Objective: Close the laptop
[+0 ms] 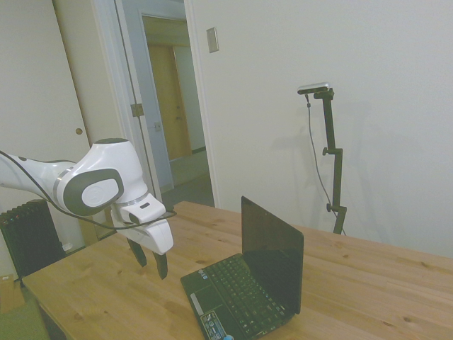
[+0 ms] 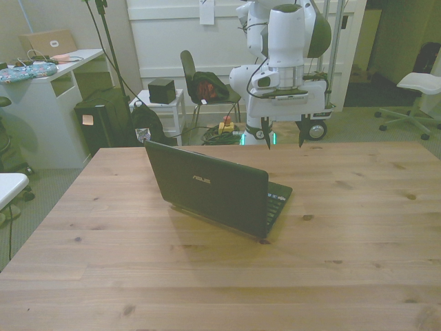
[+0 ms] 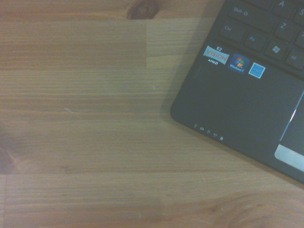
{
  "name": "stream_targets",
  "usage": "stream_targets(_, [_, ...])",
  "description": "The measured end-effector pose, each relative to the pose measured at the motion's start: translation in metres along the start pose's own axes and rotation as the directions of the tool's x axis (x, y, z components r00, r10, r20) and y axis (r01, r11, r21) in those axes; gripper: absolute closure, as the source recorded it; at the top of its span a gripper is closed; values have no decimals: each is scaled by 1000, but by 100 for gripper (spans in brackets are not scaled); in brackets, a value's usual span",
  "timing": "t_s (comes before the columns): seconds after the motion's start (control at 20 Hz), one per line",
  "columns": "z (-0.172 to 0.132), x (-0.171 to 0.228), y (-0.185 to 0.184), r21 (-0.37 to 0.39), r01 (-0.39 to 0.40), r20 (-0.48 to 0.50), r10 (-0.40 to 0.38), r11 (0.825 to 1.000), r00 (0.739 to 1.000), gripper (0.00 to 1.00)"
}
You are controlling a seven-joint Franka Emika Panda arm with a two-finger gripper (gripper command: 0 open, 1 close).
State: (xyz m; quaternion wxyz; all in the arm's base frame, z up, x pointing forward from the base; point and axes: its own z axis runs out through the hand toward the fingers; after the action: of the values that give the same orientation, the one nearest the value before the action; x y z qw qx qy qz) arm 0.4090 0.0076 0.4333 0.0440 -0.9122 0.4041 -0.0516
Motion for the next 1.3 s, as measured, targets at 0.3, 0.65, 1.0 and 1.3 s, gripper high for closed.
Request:
stream_targets(0.3, [-26, 26, 7, -14, -41, -84, 40, 999, 996, 0])
stream_targets(0.65, [-139, 100, 33, 35, -169, -207, 172, 985, 963, 0])
stream_targets(1.0, [-193, 203, 63, 57, -311, -248, 315, 949, 916, 0])
stream_targets(1.3, [-181, 292, 99, 52, -413, -242, 413, 909, 878, 0])
